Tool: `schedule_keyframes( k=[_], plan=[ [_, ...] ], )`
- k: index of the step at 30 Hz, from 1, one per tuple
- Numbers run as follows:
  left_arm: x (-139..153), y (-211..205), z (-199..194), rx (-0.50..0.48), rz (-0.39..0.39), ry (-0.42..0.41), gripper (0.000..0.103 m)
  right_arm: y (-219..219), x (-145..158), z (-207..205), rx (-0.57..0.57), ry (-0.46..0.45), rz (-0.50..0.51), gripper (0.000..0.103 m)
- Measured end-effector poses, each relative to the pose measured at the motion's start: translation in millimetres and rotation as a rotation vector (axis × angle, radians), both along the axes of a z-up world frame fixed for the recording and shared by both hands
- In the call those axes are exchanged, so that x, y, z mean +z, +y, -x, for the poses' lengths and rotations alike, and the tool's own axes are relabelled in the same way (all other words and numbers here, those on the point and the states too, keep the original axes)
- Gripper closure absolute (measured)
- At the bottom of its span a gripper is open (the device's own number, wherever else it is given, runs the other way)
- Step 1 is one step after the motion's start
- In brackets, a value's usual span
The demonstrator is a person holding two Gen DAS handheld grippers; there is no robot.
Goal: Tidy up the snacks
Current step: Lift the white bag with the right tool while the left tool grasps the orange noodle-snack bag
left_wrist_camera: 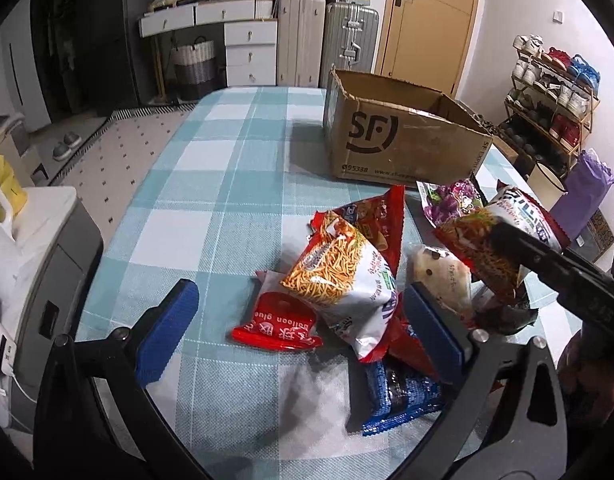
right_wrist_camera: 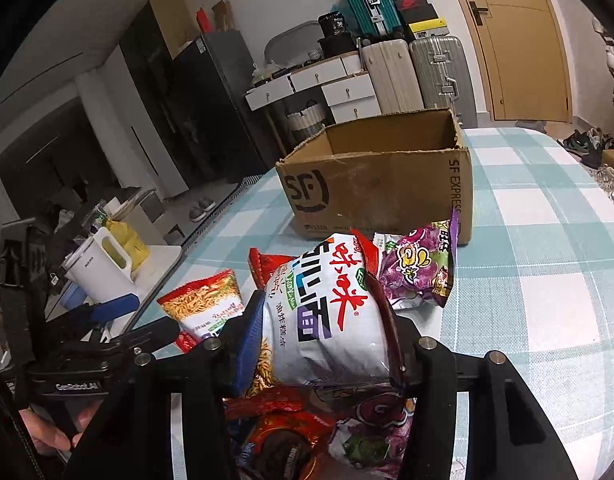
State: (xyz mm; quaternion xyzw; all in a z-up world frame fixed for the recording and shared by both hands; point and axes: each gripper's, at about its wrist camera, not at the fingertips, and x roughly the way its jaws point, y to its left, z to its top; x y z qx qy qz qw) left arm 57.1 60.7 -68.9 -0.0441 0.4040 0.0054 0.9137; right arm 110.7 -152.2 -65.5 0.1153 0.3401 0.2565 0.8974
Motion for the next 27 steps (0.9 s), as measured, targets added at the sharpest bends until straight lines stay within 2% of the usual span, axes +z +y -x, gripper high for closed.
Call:
schedule_keyframes(
  k=[7,27],
  plan=[
    [-2.8,4.9,-8.1,-0.003,0.034,0.024,0.001,-5.0,8.9,8.8,0.008,-0.014,-0.018,0.051],
    [-17.2,4.8,-41.6,-0.014,0.065,0.074,0.001,-12.4,0.2,3.8,0.008,-0.004,-0.026,0.051]
  ],
)
